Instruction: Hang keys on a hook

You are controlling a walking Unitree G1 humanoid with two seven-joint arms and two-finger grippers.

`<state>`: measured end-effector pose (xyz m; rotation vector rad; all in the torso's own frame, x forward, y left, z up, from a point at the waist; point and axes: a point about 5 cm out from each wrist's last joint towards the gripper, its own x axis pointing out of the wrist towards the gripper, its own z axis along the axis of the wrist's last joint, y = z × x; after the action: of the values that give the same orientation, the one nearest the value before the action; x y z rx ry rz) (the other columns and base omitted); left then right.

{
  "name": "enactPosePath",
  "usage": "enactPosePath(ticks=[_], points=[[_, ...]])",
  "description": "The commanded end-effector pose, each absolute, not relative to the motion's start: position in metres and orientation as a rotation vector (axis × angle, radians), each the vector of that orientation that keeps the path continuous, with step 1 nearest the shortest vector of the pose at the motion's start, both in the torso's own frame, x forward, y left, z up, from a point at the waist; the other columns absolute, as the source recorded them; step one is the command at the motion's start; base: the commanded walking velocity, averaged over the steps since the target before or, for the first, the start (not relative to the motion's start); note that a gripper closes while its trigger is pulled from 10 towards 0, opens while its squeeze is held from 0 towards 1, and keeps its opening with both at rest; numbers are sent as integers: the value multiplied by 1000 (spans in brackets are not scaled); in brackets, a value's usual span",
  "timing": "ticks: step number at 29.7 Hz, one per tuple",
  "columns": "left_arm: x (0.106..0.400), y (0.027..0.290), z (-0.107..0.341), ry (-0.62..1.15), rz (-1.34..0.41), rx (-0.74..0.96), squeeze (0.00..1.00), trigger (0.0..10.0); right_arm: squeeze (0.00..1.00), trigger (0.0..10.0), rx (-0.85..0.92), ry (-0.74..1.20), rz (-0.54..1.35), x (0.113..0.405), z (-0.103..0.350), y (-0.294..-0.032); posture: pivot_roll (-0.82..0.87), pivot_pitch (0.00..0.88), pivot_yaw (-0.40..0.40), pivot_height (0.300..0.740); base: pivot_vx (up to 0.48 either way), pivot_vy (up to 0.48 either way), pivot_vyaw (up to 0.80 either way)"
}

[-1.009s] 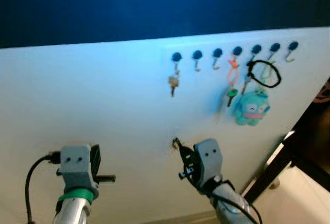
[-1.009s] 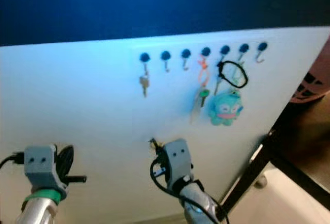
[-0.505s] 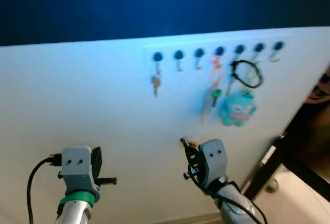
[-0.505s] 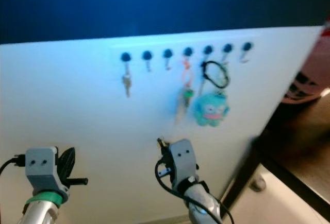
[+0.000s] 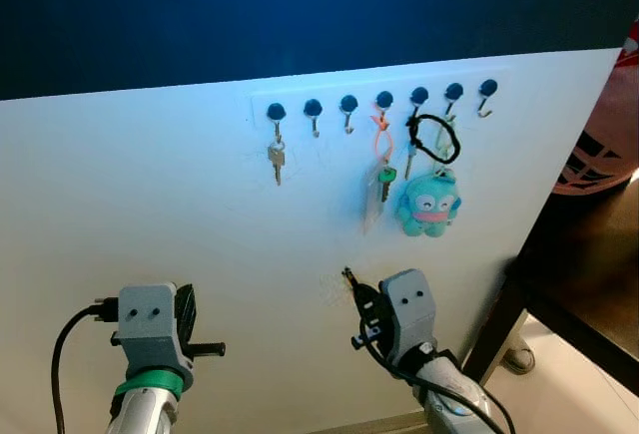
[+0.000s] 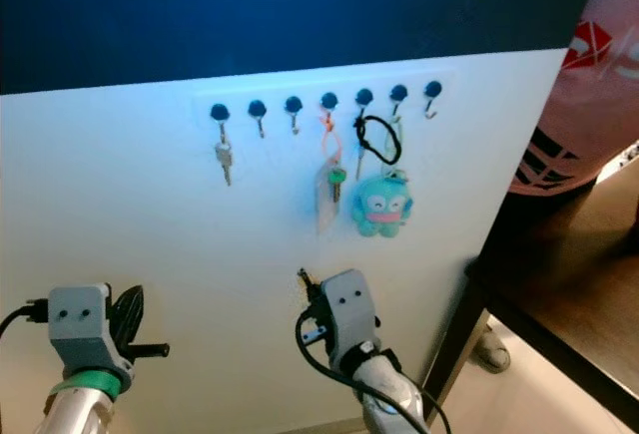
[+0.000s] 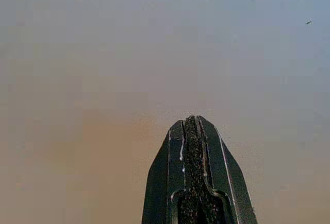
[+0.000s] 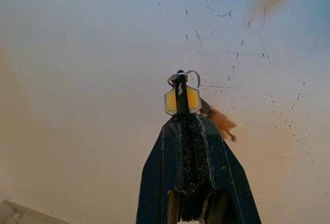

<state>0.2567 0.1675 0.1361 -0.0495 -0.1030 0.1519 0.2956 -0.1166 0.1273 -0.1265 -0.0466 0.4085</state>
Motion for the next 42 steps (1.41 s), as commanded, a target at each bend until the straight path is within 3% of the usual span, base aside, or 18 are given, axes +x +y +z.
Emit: enactPosePath(ticks=[1, 8, 26, 29, 42], points=[[255, 173, 131, -80, 181, -40, 0, 10000, 0, 10000, -125, -52, 423, 294, 128, -113, -154, 53, 124, 740, 0, 0, 0], [256, 172, 131, -74, 171, -27, 0, 10000, 0, 10000, -127, -53, 425, 294, 128, -113, -154, 53, 124, 740, 0, -343, 0], [256, 173, 130, -68, 172, -28, 0, 10000, 0, 10000, -121, -71, 444, 294, 132, -110, -152, 55, 130, 740, 0, 0, 0], [256, 175, 130, -73, 179, -24, 0, 10000, 0, 10000, -97, -156, 526, 291, 147, -99, -154, 58, 133, 740, 0, 0, 0], [255, 180, 133, -91, 186, -24, 0, 10000, 0, 10000, -108, -395, 561, 293, 197, -86, -155, 56, 132, 740, 0, 0, 0]])
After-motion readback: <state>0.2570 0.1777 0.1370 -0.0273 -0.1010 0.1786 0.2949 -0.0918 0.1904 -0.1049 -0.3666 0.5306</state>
